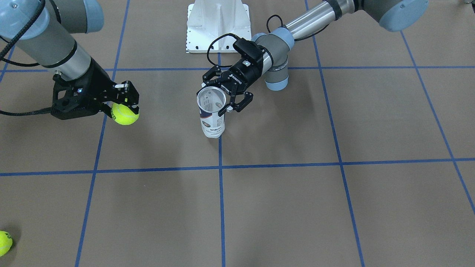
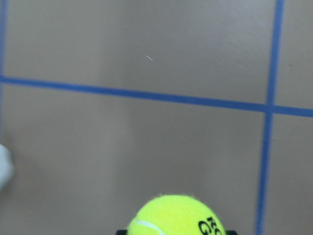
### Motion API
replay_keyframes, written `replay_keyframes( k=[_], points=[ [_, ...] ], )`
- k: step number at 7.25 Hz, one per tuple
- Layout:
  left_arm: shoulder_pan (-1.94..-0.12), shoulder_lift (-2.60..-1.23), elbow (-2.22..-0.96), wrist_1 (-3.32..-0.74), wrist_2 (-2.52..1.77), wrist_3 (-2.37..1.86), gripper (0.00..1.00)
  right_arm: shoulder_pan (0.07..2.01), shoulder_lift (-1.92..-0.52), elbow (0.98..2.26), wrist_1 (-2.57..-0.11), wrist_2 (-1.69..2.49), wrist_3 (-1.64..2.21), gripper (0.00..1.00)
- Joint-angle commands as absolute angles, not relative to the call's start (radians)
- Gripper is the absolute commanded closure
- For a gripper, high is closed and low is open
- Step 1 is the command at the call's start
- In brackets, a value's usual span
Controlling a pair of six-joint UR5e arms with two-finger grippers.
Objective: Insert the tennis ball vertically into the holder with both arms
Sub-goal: 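Carry the ball with the right gripper over the can's opening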
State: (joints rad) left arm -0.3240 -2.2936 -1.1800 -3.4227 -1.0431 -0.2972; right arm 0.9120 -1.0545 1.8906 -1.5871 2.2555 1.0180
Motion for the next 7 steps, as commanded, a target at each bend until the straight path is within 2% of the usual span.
replay_keyframes(
  k=[1,5,7],
  points=[
    [-0.319,-2.292,-1.169,-3.432,-1.032,-0.296,0.16,0.916,-0.919,1.888,-1.611,2.264,1.167,1.0],
    [-0.318,-2.292,-1.161,-3.433,-1.031,-0.295,0.16,0.876,-0.783,1.835,-1.611,2.243,1.291,1.0],
    [-0.318,-2.292,-1.154,-3.433,-1.031,-0.295,0.16,0.777,-0.764,1.816,-1.611,2.127,1.337,1.0]
  ],
)
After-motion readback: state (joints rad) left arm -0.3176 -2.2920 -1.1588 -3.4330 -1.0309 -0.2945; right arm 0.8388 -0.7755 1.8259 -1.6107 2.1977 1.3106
